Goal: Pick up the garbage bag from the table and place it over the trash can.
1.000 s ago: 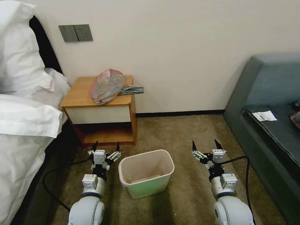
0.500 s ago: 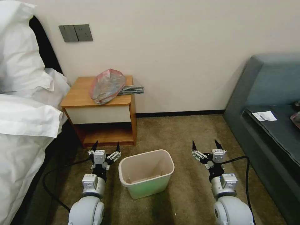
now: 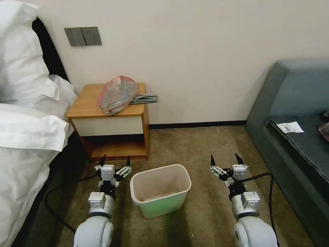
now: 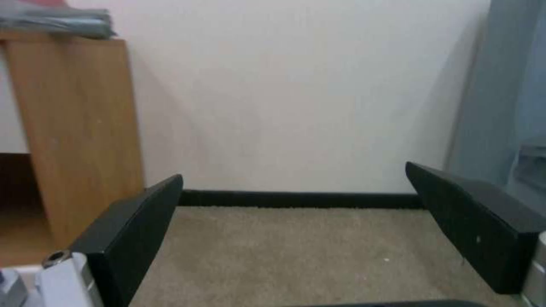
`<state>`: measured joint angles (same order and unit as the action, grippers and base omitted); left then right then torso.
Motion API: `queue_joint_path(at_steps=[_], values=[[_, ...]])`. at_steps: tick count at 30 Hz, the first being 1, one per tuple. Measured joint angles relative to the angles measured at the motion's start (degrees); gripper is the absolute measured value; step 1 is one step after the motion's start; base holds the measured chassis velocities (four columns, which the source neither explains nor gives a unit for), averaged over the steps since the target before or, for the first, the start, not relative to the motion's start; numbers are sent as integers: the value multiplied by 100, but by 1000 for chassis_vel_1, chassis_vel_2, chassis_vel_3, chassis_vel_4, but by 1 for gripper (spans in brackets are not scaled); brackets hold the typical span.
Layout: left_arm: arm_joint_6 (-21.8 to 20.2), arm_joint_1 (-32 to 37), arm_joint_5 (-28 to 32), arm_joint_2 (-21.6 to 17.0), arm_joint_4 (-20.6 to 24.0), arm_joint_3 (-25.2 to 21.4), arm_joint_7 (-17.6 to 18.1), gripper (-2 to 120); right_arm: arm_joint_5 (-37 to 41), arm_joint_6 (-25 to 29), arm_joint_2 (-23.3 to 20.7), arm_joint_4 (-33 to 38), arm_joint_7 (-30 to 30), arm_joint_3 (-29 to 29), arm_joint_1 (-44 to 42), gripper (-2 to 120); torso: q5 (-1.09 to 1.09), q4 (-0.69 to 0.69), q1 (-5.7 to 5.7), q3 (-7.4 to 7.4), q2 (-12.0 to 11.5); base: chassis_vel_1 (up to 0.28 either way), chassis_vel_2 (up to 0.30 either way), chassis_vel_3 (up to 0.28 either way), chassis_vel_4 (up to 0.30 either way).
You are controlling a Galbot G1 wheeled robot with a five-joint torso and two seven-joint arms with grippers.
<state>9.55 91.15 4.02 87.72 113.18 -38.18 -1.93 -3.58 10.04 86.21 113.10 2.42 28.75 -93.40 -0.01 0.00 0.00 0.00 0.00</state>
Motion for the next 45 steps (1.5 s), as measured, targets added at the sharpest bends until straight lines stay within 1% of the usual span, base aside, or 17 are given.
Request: queue_joint_path(at_steps=[2, 3, 5, 8, 9, 10, 12, 17, 19, 21, 24, 27, 32, 34, 39, 42, 45], values=[[538, 134, 230, 99, -78, -375, -119, 100, -209, 579, 19, -91, 141, -166, -268, 100, 0, 0, 0, 0, 0, 0, 0, 0, 0], [538, 134, 230, 99, -78, -375, -119, 100, -209, 579, 19, -91, 141, -166, -268, 100, 0, 0, 0, 0, 0, 0, 0, 0, 0], [1056, 260, 448, 194, -154, -733, -236, 100, -477, 1011, 163, -216, 215, -366, -410, 100, 0, -2, 0, 0, 0, 0, 0, 0, 0], [1263, 311, 535, 235, -186, -879, -284, 100, -541, 1075, 253, -236, 193, -420, -364, 100, 6, -1, 0, 0, 0, 0, 0, 0, 0], [1636, 408, 698, 305, -246, -1145, -363, 100, -593, 1113, 307, -258, 156, -435, -278, 100, -1, 1, 0, 0, 0, 0, 0, 0, 0], [1774, 444, 758, 331, -265, -1249, -391, 100, -606, 1113, 308, -262, 133, -440, -220, 100, 0, 2, 0, 0, 0, 0, 0, 0, 0], [1861, 465, 796, 345, -276, -1302, -411, 100, -625, 1106, 293, -258, 112, -436, -96, 100, 3, 1, 0, 0, 0, 0, 0, 0, 0], [1886, 470, 806, 351, -281, -1318, -423, 100, -632, 1028, 237, -197, 86, -435, 131, 100, 0, -1, 0, 0, 0, 0, 0, 0, 0], [1890, 470, 855, 318, -281, -1300, -440, 100, -563, 858, 55, -91, 76, -452, 524, 100, 0, 1, 0, 0, 0, 0, 0, 0, 0], [1812, 416, 1205, -90, -234, -1044, -591, 100, -398, 705, -276, -71, 56, -554, 872, 100, 1, -3, 0, 0, 0, 0, 0, 0, 0], [1784, 410, 1268, -196, -226, -991, -618, 100, -244, 618, -585, -159, 59, -682, 1120, 100, 3, -3, 0, 0, 0, 0, 0, 0, 0], [1370, 480, 1429, -322, -37, -545, -633, 100, 43, 494, -1231, -535, 76, -1004, 1797, 100, 1, 0, 0, 0, 0, 0, 0, 0, 0], [1166, 502, 1251, -509, 16, -379, -658, 100, -181, 364, -1663, -1060, 33, -1253, 2663, 100, 3, -1, 0, 1, 0, 0, 0, 0, 0], [1160, 515, 1134, -571, 12, -358, -658, 100, -387, 303, -1867, -1433, 68, -1581, 3228, 100, 2, -1, 0, 1, 0, 0, 0, 0, 0], [1176, 530, 1079, -555, -38, -346, -625, 100, -410, 232, -2021, -2057, 281, -2331, 4031, 100, 2, -2, 0, 1, 0, 0, 0, 0, 0], [1182, 531, 1069, -473, -57, -337, -559, 100, -500, 333, -1908, -2799, 438, -3050, 4893, 100, 0, 0, 0, 1, 0, 0, 0, 0, 0], [1182, 519, 1069, -433, -72, -345, -534, 100, -594, 288, -1800, -3201, 572, -3445, 5349, 100, 2, 1, 0, 1, 0, 0, 0, 0, 0]])
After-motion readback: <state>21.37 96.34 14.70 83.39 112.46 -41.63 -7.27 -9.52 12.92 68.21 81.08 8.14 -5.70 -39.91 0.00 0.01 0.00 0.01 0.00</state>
